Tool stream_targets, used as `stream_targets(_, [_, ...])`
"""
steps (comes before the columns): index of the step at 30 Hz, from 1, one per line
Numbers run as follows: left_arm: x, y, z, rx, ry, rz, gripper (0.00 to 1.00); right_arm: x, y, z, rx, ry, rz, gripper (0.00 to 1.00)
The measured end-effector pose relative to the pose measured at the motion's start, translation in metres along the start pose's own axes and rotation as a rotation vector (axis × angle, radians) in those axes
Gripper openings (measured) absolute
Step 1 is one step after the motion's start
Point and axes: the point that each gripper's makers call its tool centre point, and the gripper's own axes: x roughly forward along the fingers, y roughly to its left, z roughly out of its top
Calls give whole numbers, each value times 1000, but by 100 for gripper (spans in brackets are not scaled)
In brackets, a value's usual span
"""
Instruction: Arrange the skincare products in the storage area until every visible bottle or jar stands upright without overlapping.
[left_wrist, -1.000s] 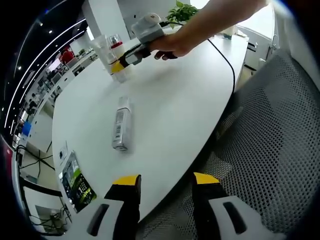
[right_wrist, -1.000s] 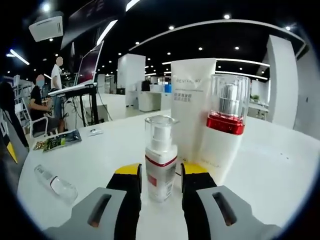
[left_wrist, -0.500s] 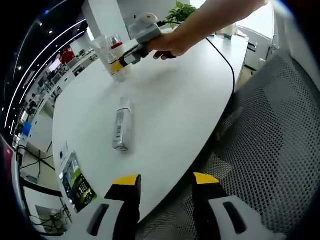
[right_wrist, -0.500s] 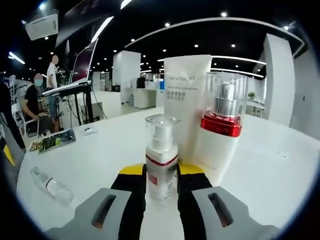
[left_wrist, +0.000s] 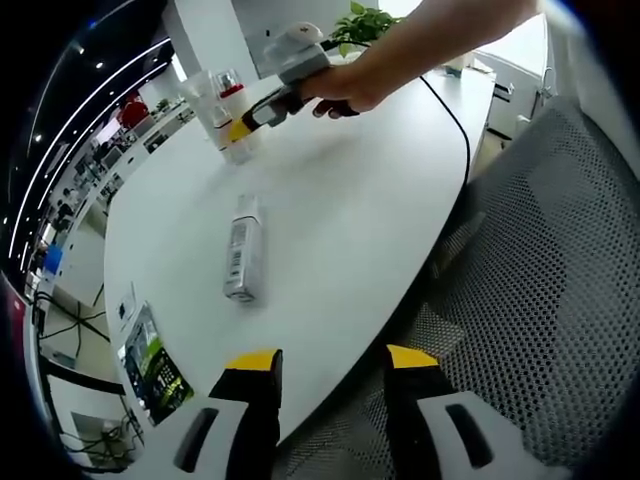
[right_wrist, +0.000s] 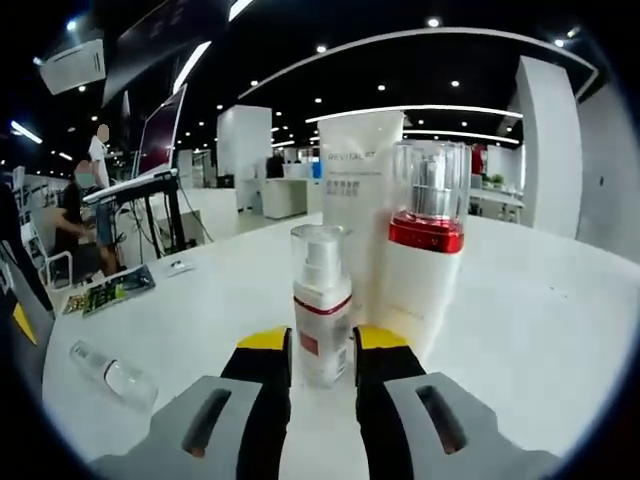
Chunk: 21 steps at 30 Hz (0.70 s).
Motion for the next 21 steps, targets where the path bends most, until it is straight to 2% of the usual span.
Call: stream_targets(21, [-1, 2, 0, -2, -2, 8, 41, 3, -4, -1, 32, 11, -5, 17])
